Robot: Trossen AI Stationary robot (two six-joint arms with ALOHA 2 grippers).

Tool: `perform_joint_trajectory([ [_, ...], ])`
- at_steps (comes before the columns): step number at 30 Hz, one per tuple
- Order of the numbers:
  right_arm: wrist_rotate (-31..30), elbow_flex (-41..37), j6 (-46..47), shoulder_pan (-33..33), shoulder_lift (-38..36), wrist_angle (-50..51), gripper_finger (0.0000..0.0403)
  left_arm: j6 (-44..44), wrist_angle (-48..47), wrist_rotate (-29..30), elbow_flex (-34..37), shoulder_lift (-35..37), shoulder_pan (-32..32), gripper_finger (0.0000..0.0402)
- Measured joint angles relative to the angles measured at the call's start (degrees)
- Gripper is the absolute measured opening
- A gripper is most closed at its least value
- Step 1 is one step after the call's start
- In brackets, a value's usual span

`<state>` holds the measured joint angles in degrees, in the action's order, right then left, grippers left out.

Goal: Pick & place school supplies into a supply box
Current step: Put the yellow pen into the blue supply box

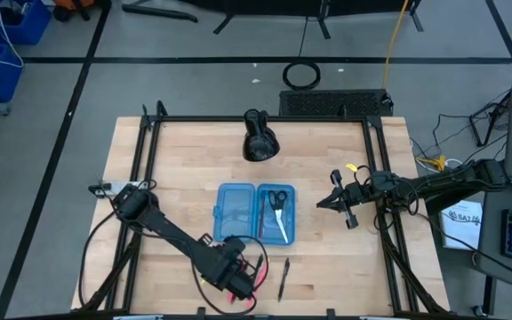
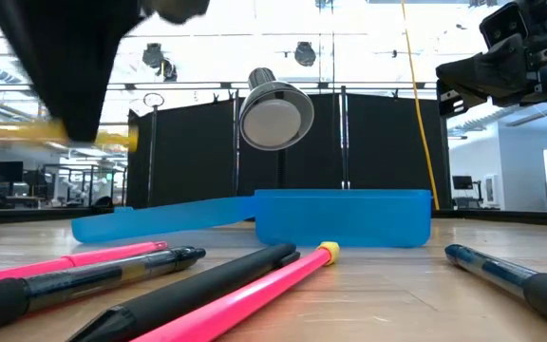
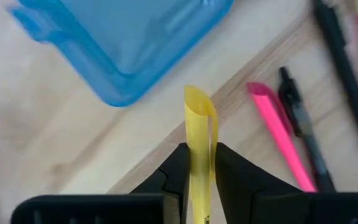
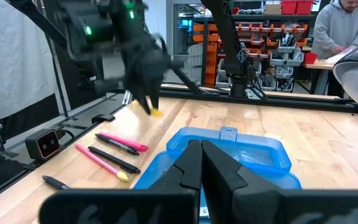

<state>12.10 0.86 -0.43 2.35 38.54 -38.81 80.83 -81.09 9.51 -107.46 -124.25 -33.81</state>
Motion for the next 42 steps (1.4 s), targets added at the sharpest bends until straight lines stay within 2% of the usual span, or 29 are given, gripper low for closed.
perform_joint_trajectory([
  [4,0.0,0.0,0.0,0.0,0.0,0.0,0.0000,-0.6,-9.1,4.2,-8.7,0.0,-0.6,0.0067],
  [11,0.0,0.0,1.0,0.0,0.0,-0.2,0.0000,-9.1,-9.1,12.4,-18.8,2.0,1.6,0.0067],
  [14,0.0,0.0,1.0,0.0,0.0,-0.3,0.0000,-11.9,-8.2,14.6,-21.4,1.7,3.2,0.0067],
  [20,0.0,0.0,1.3,0.0,0.0,-0.3,0.0000,-11.3,-1.9,16.6,-21.8,1.7,8.7,0.0067],
  [24,0.0,0.0,1.8,0.0,0.0,-0.2,0.0000,-10.3,8.0,16.2,-19.6,1.7,12.7,0.0067],
  [27,0.0,0.0,2.8,0.0,0.0,-0.1,0.0000,-13.8,15.5,14.3,-17.9,1.6,15.2,0.0067],
  [32,0.0,0.0,2.8,0.0,0.0,0.8,0.0000,-15.9,21.8,12.4,-12.6,1.6,19.3,0.0063],
  [36,0.0,0.0,2.8,0.0,0.0,1.9,0.0000,-15.9,29.0,9.3,-5.8,1.7,22.1,0.0044],
  [42,0.0,0.0,2.8,0.0,0.0,2.3,0.0000,-13.2,36.3,3.7,4.6,1.7,25.2,0.0043],
])
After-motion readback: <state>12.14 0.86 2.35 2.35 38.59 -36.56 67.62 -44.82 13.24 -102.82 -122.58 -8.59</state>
